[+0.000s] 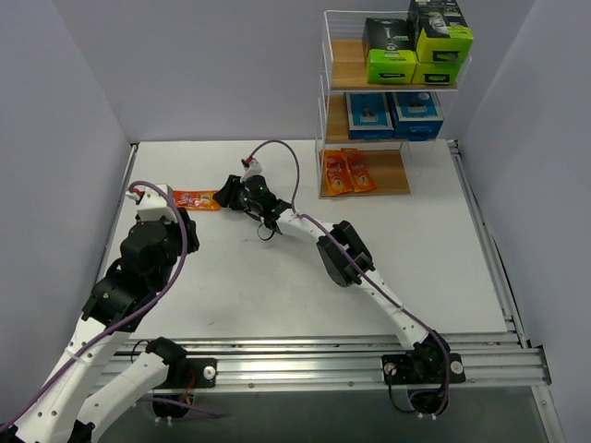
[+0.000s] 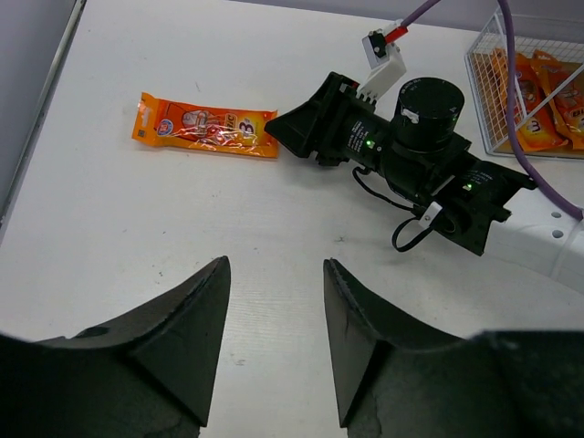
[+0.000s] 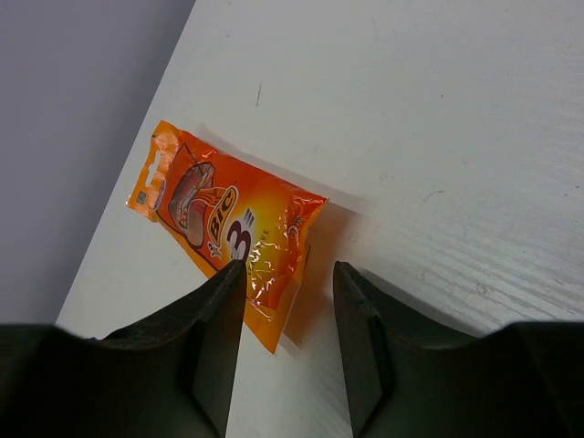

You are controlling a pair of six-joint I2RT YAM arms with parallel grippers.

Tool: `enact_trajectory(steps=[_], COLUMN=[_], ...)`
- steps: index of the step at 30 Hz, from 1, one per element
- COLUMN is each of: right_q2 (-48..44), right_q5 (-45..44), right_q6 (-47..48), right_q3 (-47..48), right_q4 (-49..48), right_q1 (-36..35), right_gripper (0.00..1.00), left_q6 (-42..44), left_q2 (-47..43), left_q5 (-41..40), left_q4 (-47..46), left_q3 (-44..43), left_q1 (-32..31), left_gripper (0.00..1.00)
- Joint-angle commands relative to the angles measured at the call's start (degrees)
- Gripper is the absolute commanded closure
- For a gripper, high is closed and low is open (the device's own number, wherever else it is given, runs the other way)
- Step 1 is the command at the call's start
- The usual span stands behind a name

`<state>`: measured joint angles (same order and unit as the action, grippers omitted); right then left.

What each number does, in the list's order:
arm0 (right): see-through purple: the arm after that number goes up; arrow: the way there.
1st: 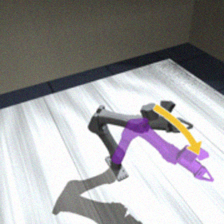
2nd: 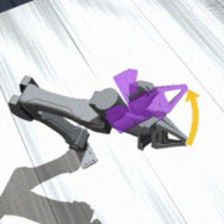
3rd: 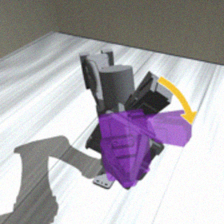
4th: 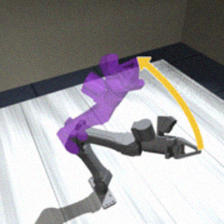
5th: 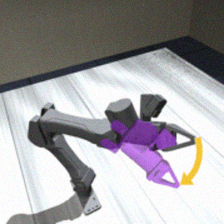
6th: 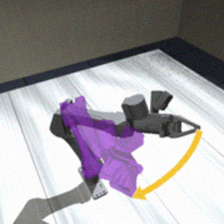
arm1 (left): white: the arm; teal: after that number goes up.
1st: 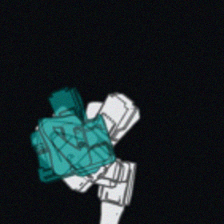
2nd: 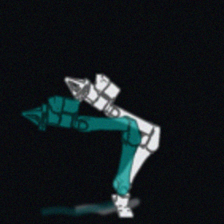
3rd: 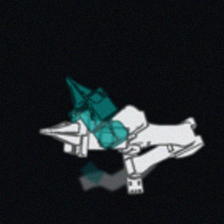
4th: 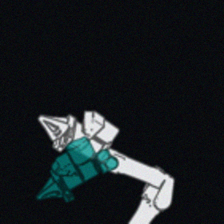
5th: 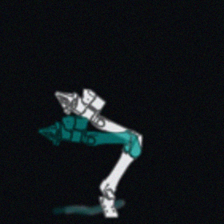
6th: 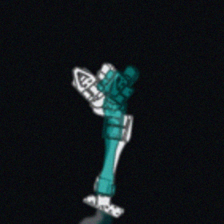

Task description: Place and organize the shaving razors onto the shelf

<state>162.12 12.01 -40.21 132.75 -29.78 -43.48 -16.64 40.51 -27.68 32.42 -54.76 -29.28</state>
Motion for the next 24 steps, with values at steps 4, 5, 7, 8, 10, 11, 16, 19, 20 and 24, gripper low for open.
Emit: enact_trajectory(steps=[4, 5, 7, 8, 10, 11, 16, 19, 20, 24], right_q2=[2.8, 2.8, 3.3, 3.5, 3.6, 3.7, 3.9, 3.4, 3.1, -0.2], right_q5=[1.3, 1.3, 1.5, 1.6, 1.7, 1.8, 2.3, 2.6, 2.7, 3.0], right_q6=[-1.5, -1.7, -2.1, -2.2, -2.4, -2.5, -2.9, -3.1, -3.1, -3.3], right_q3=[3.7, 3.7, 4.0, 4.1, 4.2, 4.2, 4.3, 4.3, 3.9, -1.5], right_q4=[-2.6, -2.7, -2.7, -2.8, -2.8, -2.9, -3.4, -3.3, -3.2, -4.4], right_q1=[-0.2, -0.2, -0.2, -0.2, -0.2, -0.3, -0.3, -0.2, -0.2, 0.0], right_gripper=[0.64, 0.65, 0.66, 0.66, 0.68, 0.68, 0.8, 0.98, 1.0, 1.0], left_q6=[-0.1, -0.1, -0.1, -0.1, -0.1, -0.1, 0.0, 0.1, 0.1, 0.0], left_q2=[-0.4, -0.4, -0.4, -0.4, -0.3, -0.5, -0.4, -0.4, -0.3, -0.3], left_q5=[-1.1, -1.1, -1.1, -1.1, -1.1, -1.1, -1.1, -1.1, -1.1, -1.4], left_q4=[-1.8, -1.9, -1.9, -1.9, -1.9, -1.9, -1.9, -1.9, -1.9, -1.9], left_q3=[-0.1, -0.1, -0.1, -0.1, -0.1, 0.0, 0.0, 0.1, 0.0, 0.1], left_q1=[-0.4, -0.4, -0.5, -0.6, -0.7, -0.7, -0.8, -0.8, -0.8, -0.7], left_gripper=[0.41, 0.4, 0.39, 0.39, 0.38, 0.37, 0.22, 0.13, 0.11, 0.05])
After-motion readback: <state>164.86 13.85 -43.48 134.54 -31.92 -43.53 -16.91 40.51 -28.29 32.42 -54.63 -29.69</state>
